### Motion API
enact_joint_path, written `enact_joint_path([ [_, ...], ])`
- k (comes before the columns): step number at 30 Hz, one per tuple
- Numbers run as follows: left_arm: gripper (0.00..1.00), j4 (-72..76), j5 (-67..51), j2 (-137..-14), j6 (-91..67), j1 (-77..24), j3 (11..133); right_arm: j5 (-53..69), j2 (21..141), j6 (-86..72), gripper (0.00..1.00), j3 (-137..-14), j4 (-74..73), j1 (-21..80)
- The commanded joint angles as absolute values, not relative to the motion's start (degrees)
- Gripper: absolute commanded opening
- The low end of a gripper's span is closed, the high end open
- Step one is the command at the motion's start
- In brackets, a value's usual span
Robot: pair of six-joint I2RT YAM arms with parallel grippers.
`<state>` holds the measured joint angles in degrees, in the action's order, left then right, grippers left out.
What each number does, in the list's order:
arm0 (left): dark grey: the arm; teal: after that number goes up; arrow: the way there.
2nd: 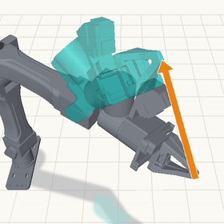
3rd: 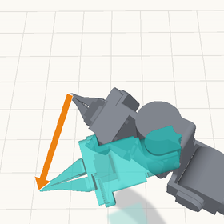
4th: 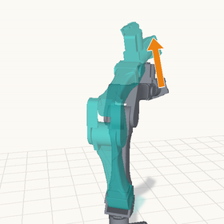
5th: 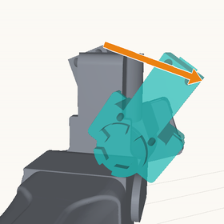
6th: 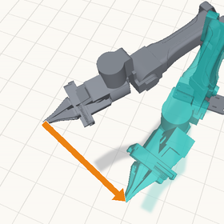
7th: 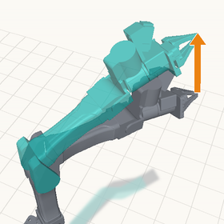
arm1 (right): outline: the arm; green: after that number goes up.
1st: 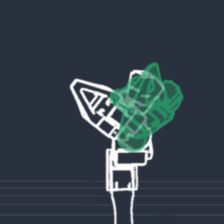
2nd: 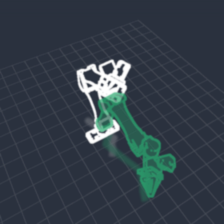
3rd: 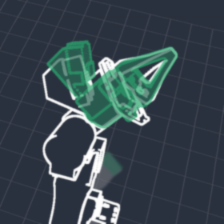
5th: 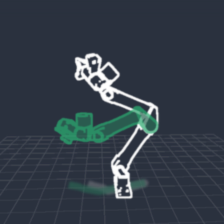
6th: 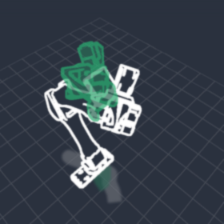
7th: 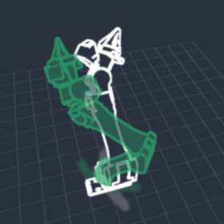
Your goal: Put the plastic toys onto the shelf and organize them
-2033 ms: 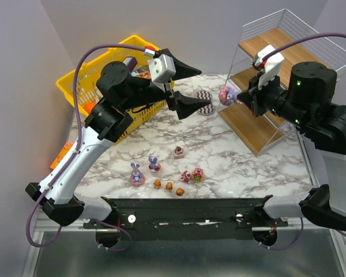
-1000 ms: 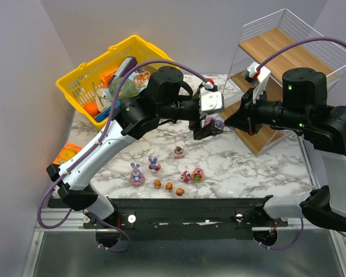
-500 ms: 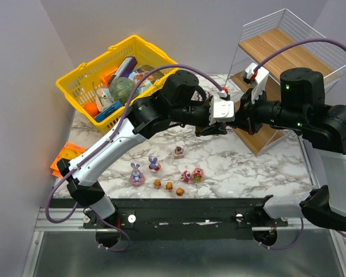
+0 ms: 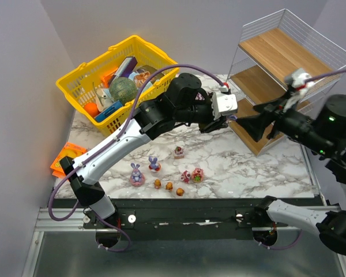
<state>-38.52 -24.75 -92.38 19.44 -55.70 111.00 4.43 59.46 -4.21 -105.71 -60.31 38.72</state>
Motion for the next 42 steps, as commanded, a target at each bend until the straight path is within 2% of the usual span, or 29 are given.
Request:
enact_joint_path([
  [1, 0.0, -26.82, -19.78, -89.65, 13.9, -55.55, 108.46, -4.3, 55.37, -6.68, 0.85, -106.78, -47.2, 39.02],
  [2, 0.0, -23.41, -19.43, -89.65, 12.93, -55.55, 108.28, -5.0, 55.63, -6.42, 0.97, -108.01, -47.2, 39.02],
  [3, 0.0, -21.2, -18.81, -89.91, 10.22, -55.55, 107.93, -5.36, 56.5, -6.16, 1.0, -110.19, -47.63, 39.02],
  [7, 0.0, -9.69, -18.54, -91.23, 3.45, -55.55, 108.28, -9.47, 57.74, -8.16, 1.0, -114.96, -48.69, 39.02],
  [11, 0.0, 2.51, -20.12, -94.82, -2.45, -55.55, 111.61, -7.83, 54.59, -10.36, 1.0, -111.98, -42.91, 38.94],
  [16, 0.0, 7.64, -25.39, -106.06, -5.8, -55.55, 124.67, -3.44, 51.24, -12.57, 1.0, -109.08, -35.69, 39.02],
  [22, 0.0, 16.34, -30.67, -117.94, -12.12, -55.46, 136.56, -5.09, 48.52, -11.86, 1.0, -110.65, -34.98, 39.02],
  [27, 0.0, 23.81, -33.22, -124.96, -15.73, -55.55, 141.32, -6.15, 45.45, -12.57, 1.0, -108.03, -32.7, 39.02],
  [31, 0.0, 25.4, -32.96, -127.87, -14.6, -55.55, 143.17, -12.28, 45.35, -11.34, 0.99, -108.45, -33.48, 39.02],
  [34, 0.0, 24.87, -32.87, -129.2, -13.28, -55.55, 143.88, -18.42, 47.54, -9.15, 0.93, -111.52, -37.77, 39.02],
  [36, 0.0, 25.84, -32.52, -130.07, -12.75, -55.55, 143.88, -22.13, 52.19, -6.79, 0.84, -117.67, -43.38, 39.02],
  [39, 0.0, 26.19, -31.91, -130.95, -11.52, -55.55, 144.05, -28.11, 58.43, -1.87, 0.77, -124.79, -47.01, 39.02],
  [42, 0.0, 25.84, -31.99, -131.04, -10.29, -55.46, 143.53, -32.77, 64.75, 3.57, 0.75, -131.36, -48.77, 39.02],
])
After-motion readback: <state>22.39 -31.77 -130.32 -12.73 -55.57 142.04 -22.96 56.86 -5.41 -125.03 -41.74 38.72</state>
